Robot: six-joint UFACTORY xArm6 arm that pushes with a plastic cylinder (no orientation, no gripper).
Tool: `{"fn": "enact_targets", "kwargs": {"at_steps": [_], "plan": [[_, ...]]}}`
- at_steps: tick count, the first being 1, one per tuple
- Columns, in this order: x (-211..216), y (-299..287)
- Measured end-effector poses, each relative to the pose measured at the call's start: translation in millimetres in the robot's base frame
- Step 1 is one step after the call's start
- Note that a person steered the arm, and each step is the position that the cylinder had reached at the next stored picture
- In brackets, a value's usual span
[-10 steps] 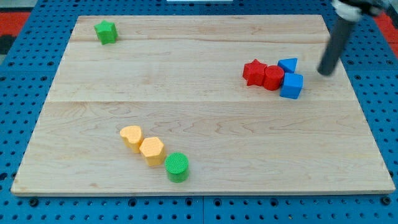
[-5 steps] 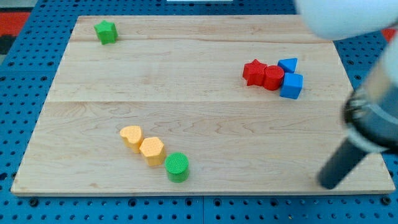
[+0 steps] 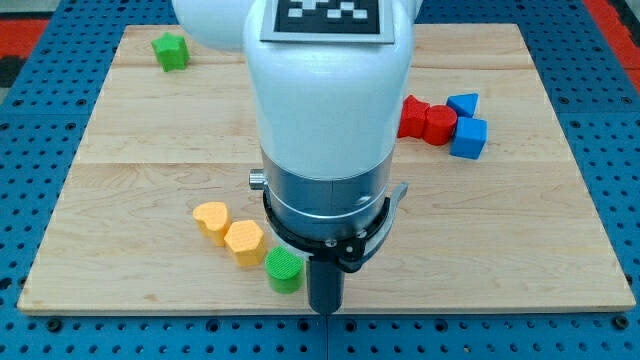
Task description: Move the green circle to the left
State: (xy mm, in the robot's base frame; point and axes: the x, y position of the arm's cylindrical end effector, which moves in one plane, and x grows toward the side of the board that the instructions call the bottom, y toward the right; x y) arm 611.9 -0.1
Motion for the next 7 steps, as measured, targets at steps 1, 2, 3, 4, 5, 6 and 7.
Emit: {"fn": "enact_targets", "kwargs": {"at_steps": [1,2,3,4,5,6,7], "plan": [[0.0,2.8],[0.0,14.9],[-0.1,31.5],[-10.0,31.5],[-24.6,10.7],[-32.7,-18.3],[-38.9,-96.3]]}}
